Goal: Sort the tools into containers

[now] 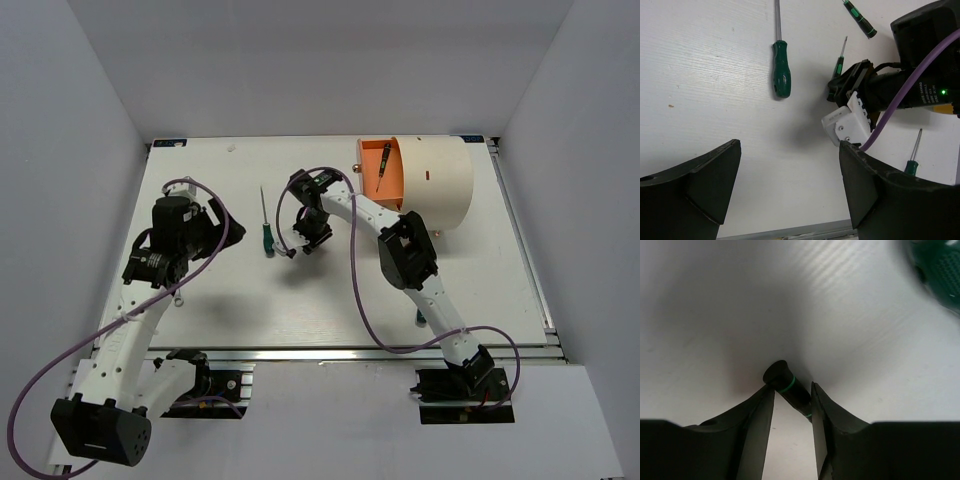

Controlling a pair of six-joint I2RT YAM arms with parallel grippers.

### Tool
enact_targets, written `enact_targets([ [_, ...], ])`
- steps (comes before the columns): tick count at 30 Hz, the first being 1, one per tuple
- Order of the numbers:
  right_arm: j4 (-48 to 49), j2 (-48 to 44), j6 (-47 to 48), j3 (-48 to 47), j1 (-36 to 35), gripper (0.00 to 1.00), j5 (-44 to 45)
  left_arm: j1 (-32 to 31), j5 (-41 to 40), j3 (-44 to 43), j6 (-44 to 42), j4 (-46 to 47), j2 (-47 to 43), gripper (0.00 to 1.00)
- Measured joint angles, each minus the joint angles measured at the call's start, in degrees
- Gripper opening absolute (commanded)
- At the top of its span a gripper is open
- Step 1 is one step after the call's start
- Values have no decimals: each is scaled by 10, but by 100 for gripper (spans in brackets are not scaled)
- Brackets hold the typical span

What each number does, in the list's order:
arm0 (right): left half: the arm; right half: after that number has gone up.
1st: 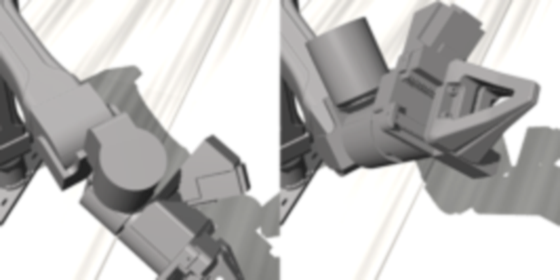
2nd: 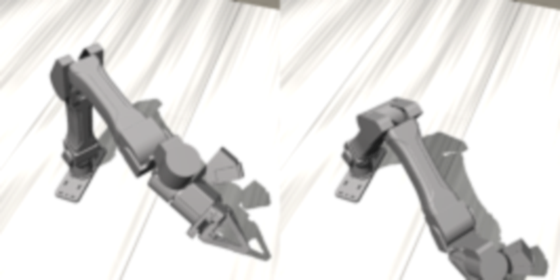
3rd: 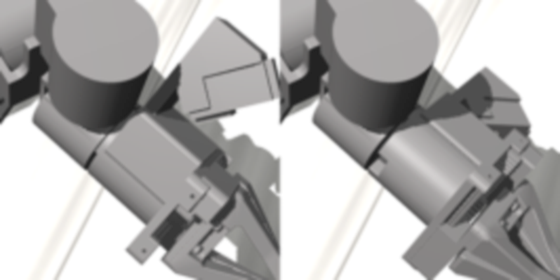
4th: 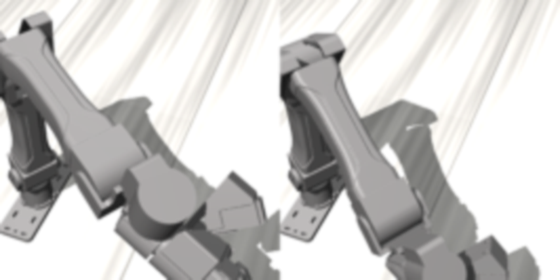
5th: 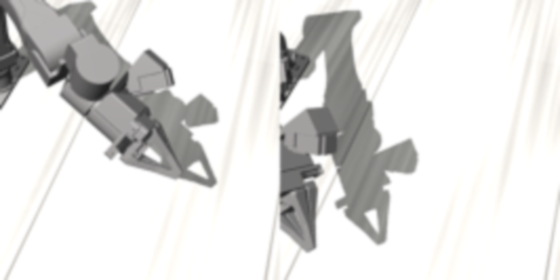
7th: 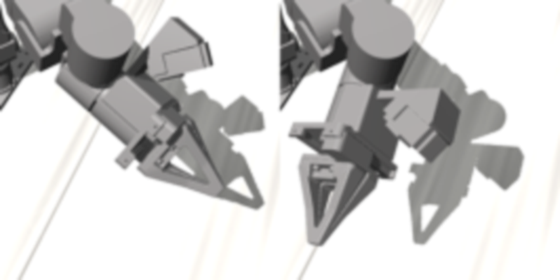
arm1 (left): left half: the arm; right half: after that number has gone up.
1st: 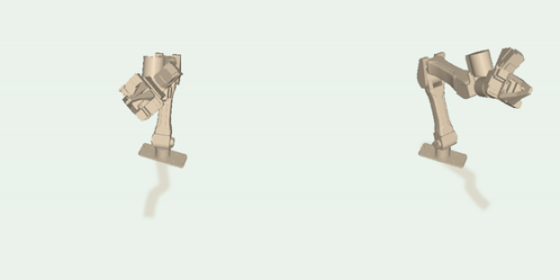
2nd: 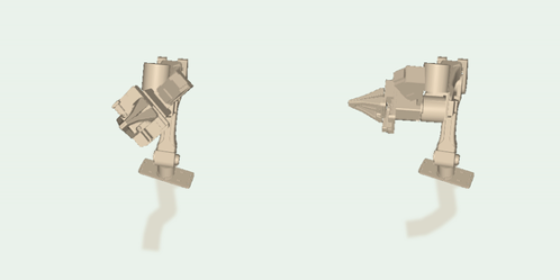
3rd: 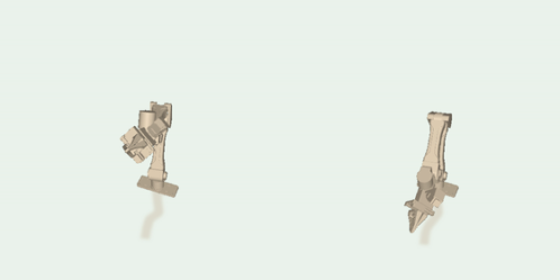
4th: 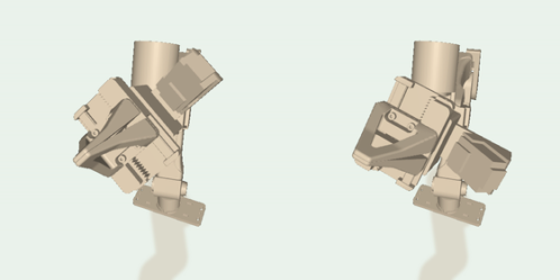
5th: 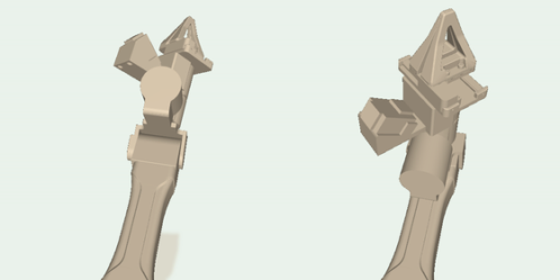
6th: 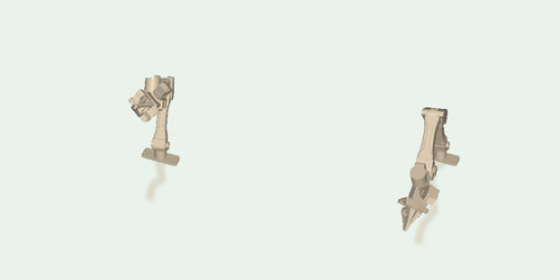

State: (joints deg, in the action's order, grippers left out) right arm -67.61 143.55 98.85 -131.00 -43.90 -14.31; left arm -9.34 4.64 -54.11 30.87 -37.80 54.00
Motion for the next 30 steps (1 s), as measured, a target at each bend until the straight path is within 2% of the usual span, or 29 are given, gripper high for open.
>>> enact_targets([
  [4,-7,-24,-4,45,-1,34,-2,0,0,0,1,0,-8,89],
  [8,-5,-28,-33,54,-1,17,5,0,0,1,2,1,-10,89],
  [17,2,-32,-96,52,1,0,-40,0,0,3,7,6,-10,89],
  [21,6,-60,-137,53,0,0,-95,0,-3,5,18,10,-6,89],
  [25,37,-139,-205,63,1,0,-155,3,-10,5,33,17,5,90],
  [30,109,-247,-354,63,10,0,-242,14,-10,7,54,37,20,89],
])
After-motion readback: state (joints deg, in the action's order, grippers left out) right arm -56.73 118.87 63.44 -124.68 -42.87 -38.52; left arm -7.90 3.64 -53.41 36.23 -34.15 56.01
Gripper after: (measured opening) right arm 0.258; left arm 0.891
